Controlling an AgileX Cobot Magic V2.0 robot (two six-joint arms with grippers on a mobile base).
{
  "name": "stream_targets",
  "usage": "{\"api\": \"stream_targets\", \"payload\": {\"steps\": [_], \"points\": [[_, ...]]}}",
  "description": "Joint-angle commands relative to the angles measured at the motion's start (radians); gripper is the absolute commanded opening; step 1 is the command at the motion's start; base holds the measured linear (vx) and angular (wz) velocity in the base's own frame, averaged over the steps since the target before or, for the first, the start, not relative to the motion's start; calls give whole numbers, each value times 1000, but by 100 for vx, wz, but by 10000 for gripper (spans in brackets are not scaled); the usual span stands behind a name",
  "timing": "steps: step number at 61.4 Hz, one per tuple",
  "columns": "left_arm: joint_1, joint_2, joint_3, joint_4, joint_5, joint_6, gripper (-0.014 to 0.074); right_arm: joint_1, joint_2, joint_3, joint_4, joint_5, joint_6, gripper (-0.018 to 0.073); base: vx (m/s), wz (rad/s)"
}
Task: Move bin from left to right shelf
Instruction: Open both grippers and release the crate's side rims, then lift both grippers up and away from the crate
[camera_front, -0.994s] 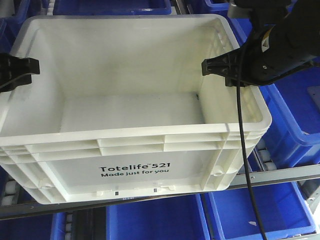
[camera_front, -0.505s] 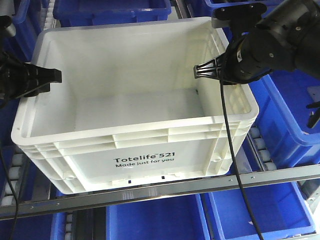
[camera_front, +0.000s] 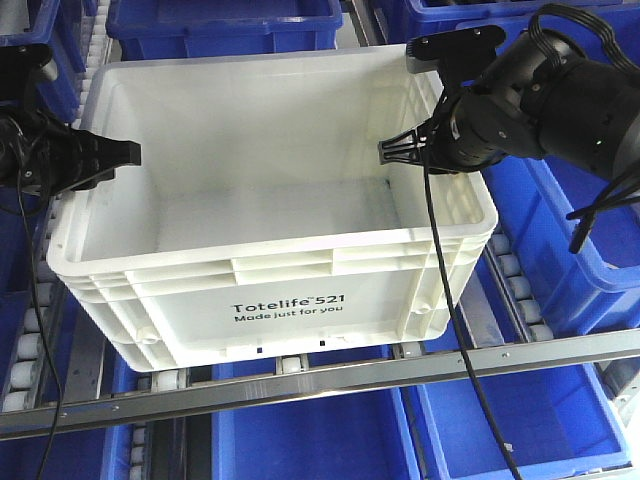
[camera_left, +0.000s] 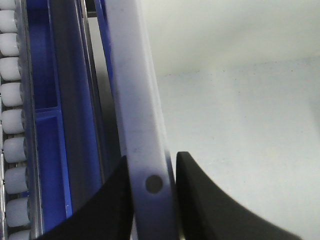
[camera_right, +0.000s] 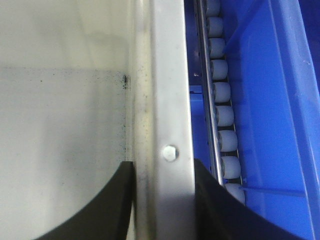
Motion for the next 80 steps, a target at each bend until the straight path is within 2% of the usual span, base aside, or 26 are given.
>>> {"api": "stream_targets", "payload": {"steps": [1, 9, 15, 22, 36, 44, 50, 56, 67, 74, 80], "points": [[4, -37, -44, 15, -93, 22, 38, -21, -48, -36, -160, -36, 15, -8, 0, 0], [4, -36, -44, 15, -89, 22, 43, -21, -48, -36, -160, -31, 23, 10, 0, 0], [4, -38, -44, 15, -86, 22, 81, -21, -48, -36, -160, -32, 25, 69, 0, 0], [4, -38, -44, 15, -86, 22, 192, -21, -48, -36, -159, -32, 25, 193, 0, 0], [4, -39, -44, 14, -78, 22, 491, -21, -60, -36, -159, -35, 25, 503, 0, 0], [4, -55, -44, 11, -67, 22, 598, -20, -78, -36, -160, -35, 20, 609, 0, 0], [4, -74, -44, 12, -67, 23, 615, -18, -96, -33, -160, -35, 10, 628, 0, 0], [4, -101, -44, 15, -55, 24, 606, -18, -141, 14, -164, -103, 8, 619, 0, 0], [4, -179, -44, 14, -1, 49, 573, -18, -291, 203, -178, -271, 34, 584, 0, 0], [2, -254, -44, 8, 52, 53, 547, -18, -397, 315, -195, -326, 35, 577, 0, 0], [2, -341, -6, 6, 59, 88, 531, -18, -480, 389, -195, -347, 35, 577, 0, 0]]}}
